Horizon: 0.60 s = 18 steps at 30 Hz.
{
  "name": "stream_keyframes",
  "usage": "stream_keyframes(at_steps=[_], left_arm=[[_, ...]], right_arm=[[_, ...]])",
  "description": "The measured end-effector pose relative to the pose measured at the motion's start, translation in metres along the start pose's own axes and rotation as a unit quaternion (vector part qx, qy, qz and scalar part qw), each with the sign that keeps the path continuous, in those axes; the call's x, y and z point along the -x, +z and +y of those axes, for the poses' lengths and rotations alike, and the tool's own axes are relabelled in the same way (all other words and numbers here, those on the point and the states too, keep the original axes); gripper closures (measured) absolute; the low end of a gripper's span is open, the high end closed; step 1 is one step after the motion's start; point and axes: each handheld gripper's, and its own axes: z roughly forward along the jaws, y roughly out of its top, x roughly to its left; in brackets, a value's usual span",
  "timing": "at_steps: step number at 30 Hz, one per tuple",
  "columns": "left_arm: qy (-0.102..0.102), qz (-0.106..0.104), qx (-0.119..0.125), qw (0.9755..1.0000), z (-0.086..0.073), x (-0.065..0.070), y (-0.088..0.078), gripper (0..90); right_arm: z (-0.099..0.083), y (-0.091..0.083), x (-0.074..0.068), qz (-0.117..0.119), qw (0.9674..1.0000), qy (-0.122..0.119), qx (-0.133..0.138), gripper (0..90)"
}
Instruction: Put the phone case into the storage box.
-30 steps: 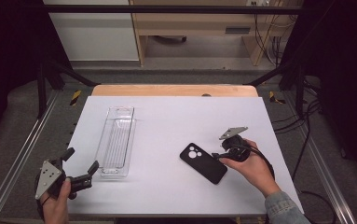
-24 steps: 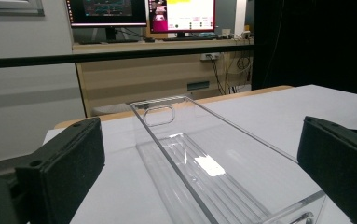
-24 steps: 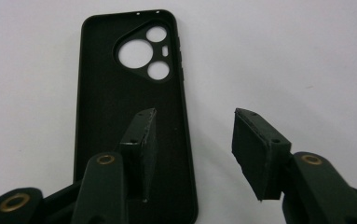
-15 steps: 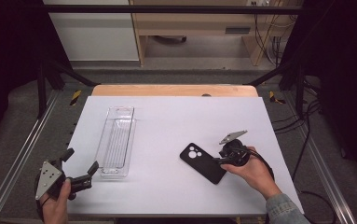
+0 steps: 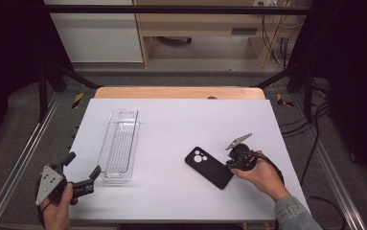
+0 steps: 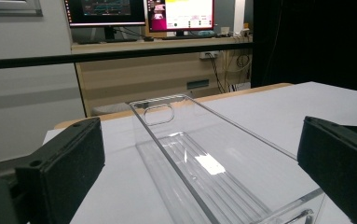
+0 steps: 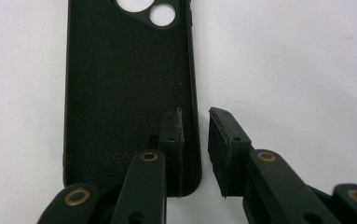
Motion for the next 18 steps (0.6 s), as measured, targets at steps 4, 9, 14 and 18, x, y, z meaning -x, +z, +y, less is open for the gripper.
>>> stream_keyframes(at_steps=[4,9,14,18], left_arm=[[0.001,0.0,0.0,1.0,0.0001,0.0001,0.0,0.3],[0.002,0.0,0.0,1.0,0.0001,0.0002,0.0001,0.3],[0.004,0.0,-0.001,1.0,0.0002,0.0007,0.0004,0.3],[0.006,0.0,-0.002,1.0,0.0001,0.0009,0.0005,0.3]], right_arm=[[-0.0014,0.0002,0.0023,0.006,1.0,0.006,-0.004,78.8],[-0.002,0.0001,0.0032,0.012,0.9998,0.01,-0.008,80.7],[-0.0024,0.0013,0.0039,0.014,0.9998,0.006,-0.013,82.5],[-0.0023,0.0022,0.0042,0.013,0.9997,0.007,-0.02,83.4]])
